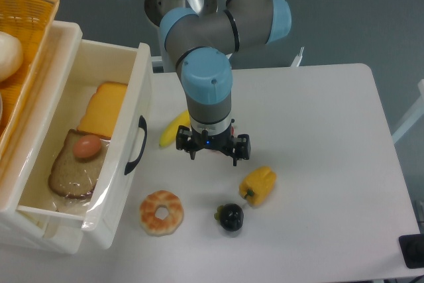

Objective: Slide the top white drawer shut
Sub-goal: 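Lower the gripper beside the drawer front near its black handle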

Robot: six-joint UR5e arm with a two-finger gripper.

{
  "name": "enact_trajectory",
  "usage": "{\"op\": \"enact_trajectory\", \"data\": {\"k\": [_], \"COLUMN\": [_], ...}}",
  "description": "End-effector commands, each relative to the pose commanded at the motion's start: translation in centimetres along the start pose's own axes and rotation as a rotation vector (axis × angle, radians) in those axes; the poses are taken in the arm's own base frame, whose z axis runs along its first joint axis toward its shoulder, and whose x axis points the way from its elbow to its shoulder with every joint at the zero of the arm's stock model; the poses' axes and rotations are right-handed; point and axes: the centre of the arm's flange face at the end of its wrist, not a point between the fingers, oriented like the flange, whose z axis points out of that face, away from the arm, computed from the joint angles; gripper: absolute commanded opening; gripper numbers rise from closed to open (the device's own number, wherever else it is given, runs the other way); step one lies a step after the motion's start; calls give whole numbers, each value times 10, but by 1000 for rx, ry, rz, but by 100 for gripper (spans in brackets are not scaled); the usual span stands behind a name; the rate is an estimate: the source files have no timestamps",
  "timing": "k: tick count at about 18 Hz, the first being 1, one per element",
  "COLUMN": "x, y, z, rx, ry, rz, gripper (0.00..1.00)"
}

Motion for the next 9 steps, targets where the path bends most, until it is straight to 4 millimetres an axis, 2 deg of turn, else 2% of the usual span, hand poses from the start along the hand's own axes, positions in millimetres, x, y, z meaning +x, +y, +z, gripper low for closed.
{"op": "enact_trajectory", "data": {"k": [4, 9], "x": [12, 3], "y": [-6, -4], "z": [29, 31], "rx": [-3, 11], "ry": [142, 216], "rz": [-10, -39], "gripper": [100, 100]}}
